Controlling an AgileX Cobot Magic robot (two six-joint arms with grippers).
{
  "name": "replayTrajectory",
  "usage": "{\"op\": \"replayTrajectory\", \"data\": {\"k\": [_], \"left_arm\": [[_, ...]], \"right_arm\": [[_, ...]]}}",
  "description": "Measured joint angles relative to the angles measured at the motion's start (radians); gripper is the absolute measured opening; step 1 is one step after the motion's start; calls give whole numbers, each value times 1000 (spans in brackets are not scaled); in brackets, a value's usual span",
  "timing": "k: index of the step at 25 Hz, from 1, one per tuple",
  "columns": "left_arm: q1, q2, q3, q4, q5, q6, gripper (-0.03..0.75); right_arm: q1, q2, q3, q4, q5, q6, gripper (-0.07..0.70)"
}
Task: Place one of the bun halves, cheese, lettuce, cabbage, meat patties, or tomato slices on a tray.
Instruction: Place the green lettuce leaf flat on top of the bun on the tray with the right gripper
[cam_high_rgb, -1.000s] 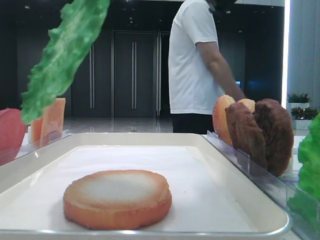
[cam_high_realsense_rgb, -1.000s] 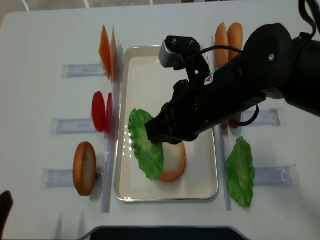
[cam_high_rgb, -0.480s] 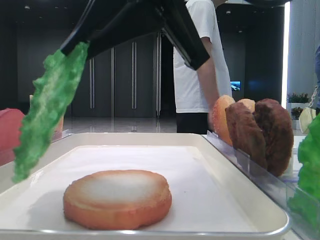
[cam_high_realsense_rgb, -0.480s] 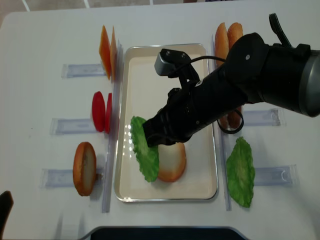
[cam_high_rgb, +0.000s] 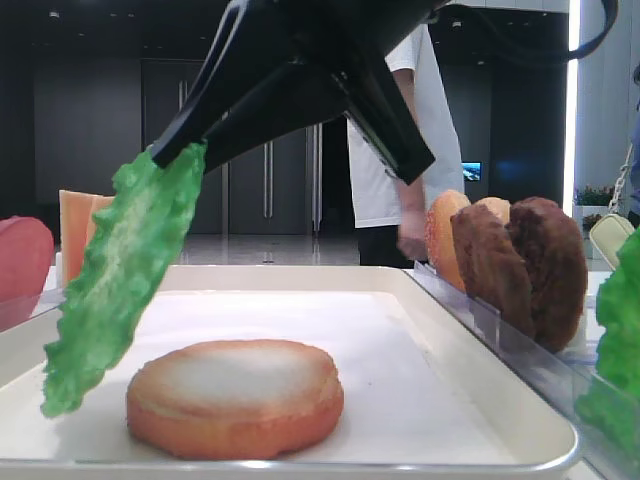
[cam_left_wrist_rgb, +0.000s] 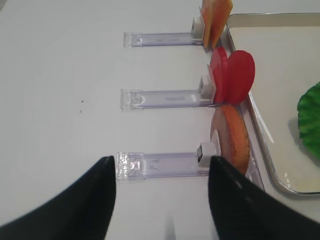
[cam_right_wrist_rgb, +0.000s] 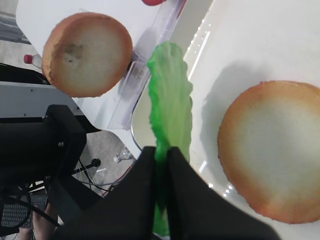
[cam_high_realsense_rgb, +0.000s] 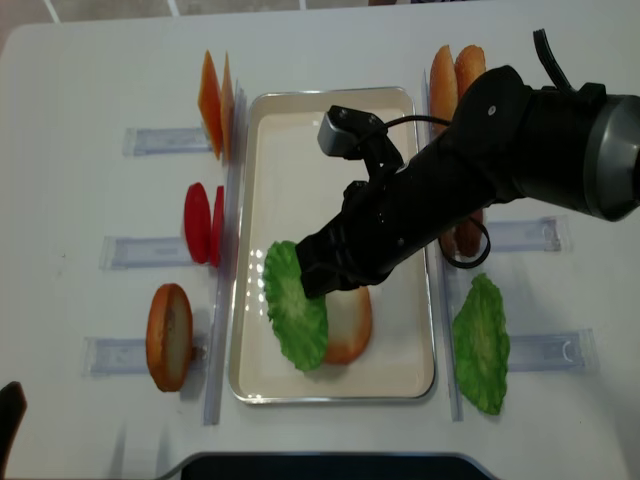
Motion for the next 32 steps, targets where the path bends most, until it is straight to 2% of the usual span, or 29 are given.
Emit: {"op": "replayTrajectory", "data": {"k": [8, 18, 32], "left_arm": [[0, 0, 0, 0, 0, 0, 450], [0, 0, 0, 0, 0, 0, 450], [0, 0, 0, 0, 0, 0, 450]], "right_arm": [[-33, 2, 0, -66, 23, 8, 49], [-35, 3, 0, -129, 30, 15, 47], [-35, 3, 0, -215, -3, 62, 47]]}}
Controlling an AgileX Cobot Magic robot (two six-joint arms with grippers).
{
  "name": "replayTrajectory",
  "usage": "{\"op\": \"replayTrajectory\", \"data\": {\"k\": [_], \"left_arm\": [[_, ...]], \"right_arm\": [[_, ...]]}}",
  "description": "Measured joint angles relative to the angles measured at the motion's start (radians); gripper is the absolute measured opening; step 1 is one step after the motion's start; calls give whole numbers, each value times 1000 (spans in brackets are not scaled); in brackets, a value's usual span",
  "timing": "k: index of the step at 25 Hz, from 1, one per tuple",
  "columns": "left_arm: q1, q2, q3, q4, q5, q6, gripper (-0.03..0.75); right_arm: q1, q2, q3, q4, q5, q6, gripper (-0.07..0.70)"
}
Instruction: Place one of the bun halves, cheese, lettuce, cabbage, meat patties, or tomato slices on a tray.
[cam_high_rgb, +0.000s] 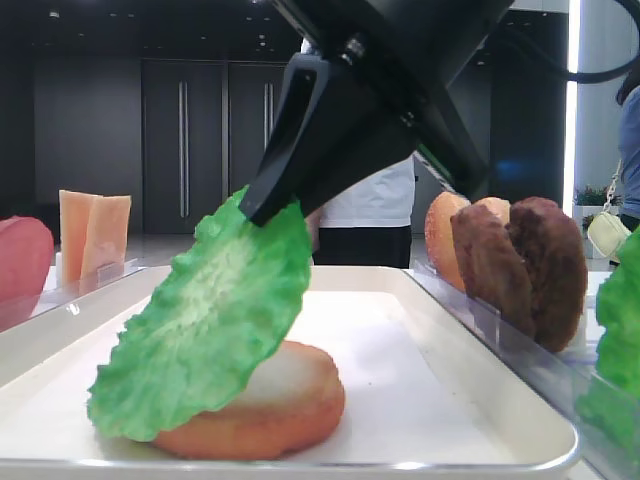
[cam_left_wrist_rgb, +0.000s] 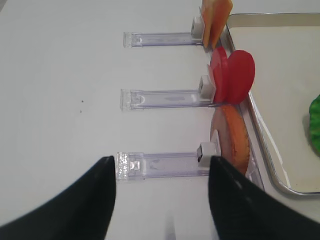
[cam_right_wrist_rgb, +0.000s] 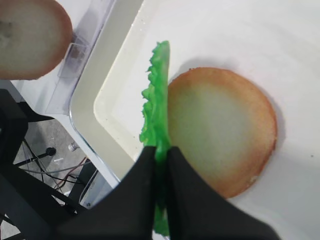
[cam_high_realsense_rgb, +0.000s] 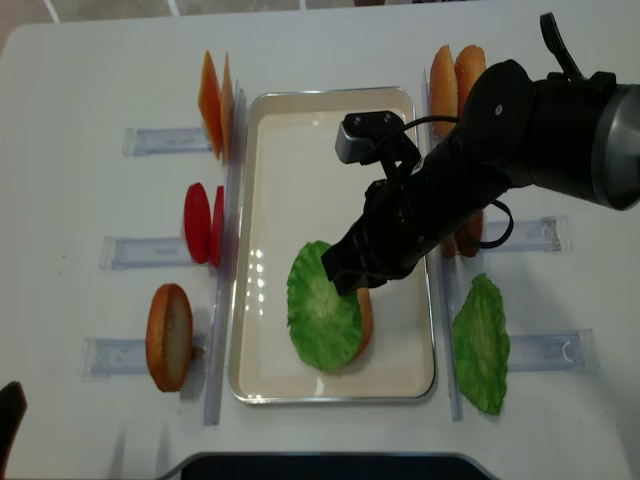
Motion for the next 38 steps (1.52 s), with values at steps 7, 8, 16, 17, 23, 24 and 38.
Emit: {"op": "replayTrajectory", "data": {"k": [7, 8, 16, 17, 23, 24, 38], "left_arm": [[0, 0, 0, 0, 0, 0, 450], [0, 0, 0, 0, 0, 0, 450], [0, 0, 0, 0, 0, 0, 450], [0, 0, 0, 0, 0, 0, 450], [0, 0, 0, 0, 0, 0, 450], [0, 0, 0, 0, 0, 0, 450], [0, 0, 0, 0, 0, 0, 450]], "right_arm": [[0, 0, 0, -5, -3, 2, 82], [0, 0, 0, -9, -5, 2, 111], [0, -1, 0, -38, -3, 6, 449], [0, -4, 0, -54, -6, 14, 463], [0, -57, 0, -145, -12, 81, 483], [0, -69, 0, -156, -12, 92, 484], [-42, -263, 0, -745, 124, 618, 485]]}}
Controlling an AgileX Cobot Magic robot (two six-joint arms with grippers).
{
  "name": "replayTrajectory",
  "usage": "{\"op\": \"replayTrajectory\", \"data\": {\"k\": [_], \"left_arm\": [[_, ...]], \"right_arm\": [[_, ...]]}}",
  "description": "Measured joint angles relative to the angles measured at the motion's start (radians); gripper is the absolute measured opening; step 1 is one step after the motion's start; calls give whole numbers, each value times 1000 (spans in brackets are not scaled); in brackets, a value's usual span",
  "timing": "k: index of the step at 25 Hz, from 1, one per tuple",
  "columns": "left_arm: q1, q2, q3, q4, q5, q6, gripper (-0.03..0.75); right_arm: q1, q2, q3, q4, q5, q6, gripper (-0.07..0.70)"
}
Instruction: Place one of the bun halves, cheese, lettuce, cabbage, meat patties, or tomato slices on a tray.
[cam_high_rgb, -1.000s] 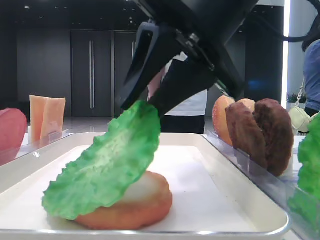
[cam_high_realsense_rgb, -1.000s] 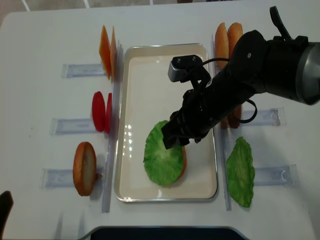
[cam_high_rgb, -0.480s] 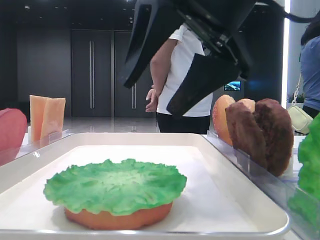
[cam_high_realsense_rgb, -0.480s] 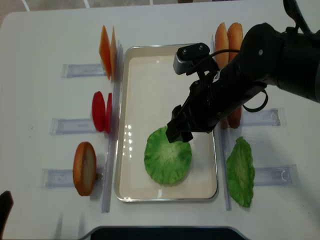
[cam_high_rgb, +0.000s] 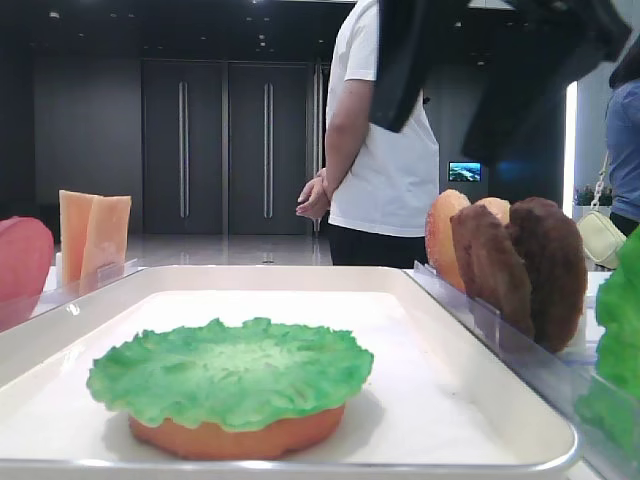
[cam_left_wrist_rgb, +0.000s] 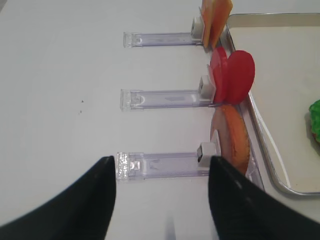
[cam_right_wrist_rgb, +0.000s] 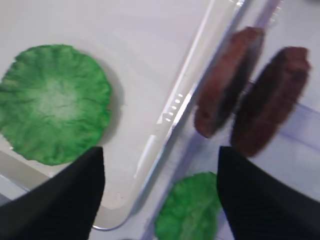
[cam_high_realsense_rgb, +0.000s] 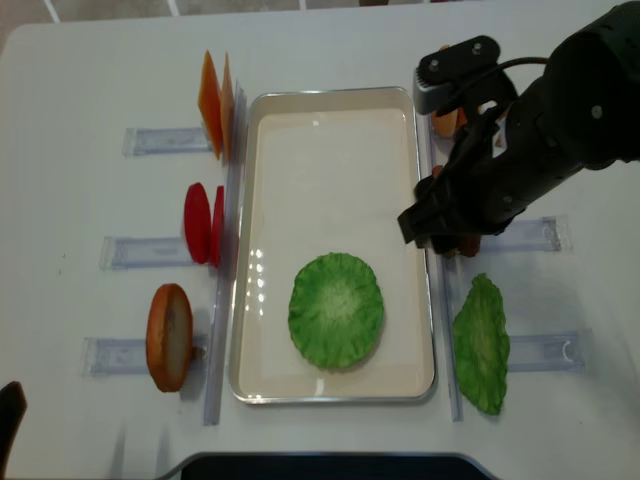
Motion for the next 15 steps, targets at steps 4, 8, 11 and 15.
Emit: {"op": "replayTrajectory", "data": {"k": [4, 8, 11, 15], "left_arm": [[0, 0, 0, 0, 0, 0, 450], [0, 0, 0, 0, 0, 0, 450], [0, 0, 0, 0, 0, 0, 450], [0, 0, 0, 0, 0, 0, 450]], "right_arm": [[-98, -51, 0, -39, 96, 33, 485], [-211, -99, 0, -49, 177, 34, 485], [-312, -126, 0, -66, 242, 34, 485], [-434, -155, 0, -99, 318, 32, 485]]}}
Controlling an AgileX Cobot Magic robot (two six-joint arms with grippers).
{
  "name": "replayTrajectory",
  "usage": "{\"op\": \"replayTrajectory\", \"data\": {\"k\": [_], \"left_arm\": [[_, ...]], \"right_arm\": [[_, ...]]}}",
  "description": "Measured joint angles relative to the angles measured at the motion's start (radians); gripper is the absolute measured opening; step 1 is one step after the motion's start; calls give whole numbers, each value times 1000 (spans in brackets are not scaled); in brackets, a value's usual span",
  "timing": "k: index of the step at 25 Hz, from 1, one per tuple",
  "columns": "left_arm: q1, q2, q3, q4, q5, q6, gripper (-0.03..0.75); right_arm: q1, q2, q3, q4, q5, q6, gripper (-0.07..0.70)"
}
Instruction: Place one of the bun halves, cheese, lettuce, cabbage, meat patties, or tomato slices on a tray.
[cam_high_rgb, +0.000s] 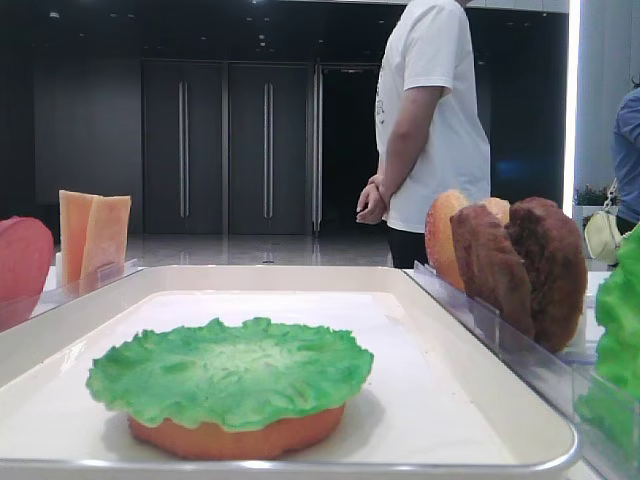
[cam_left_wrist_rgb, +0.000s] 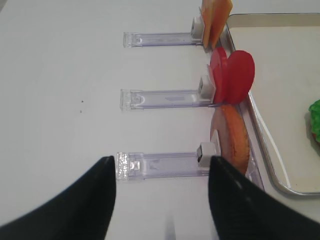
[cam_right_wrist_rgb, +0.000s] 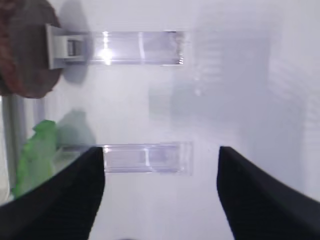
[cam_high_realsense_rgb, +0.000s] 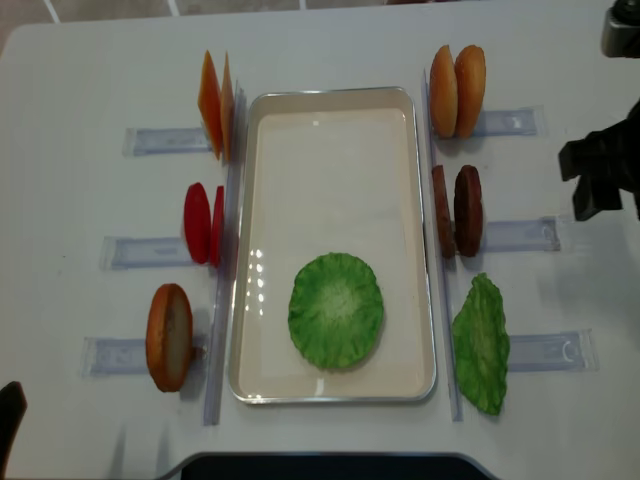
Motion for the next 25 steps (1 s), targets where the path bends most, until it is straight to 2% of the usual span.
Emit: {"op": "replayTrajectory", "data": {"k": [3, 9, 16, 25], "left_arm": [[0, 0, 0, 0, 0, 0, 450], [0, 0, 0, 0, 0, 0, 450], [0, 0, 0, 0, 0, 0, 450], [0, 0, 0, 0, 0, 0, 450]], "right_arm": [[-83, -26, 0, -19, 20, -8, 485], [-161, -110, 22, -46, 21, -14, 485], [-167, -309, 189, -44, 22, -15, 485], [-167, -742, 432, -43, 18, -15, 485]]}}
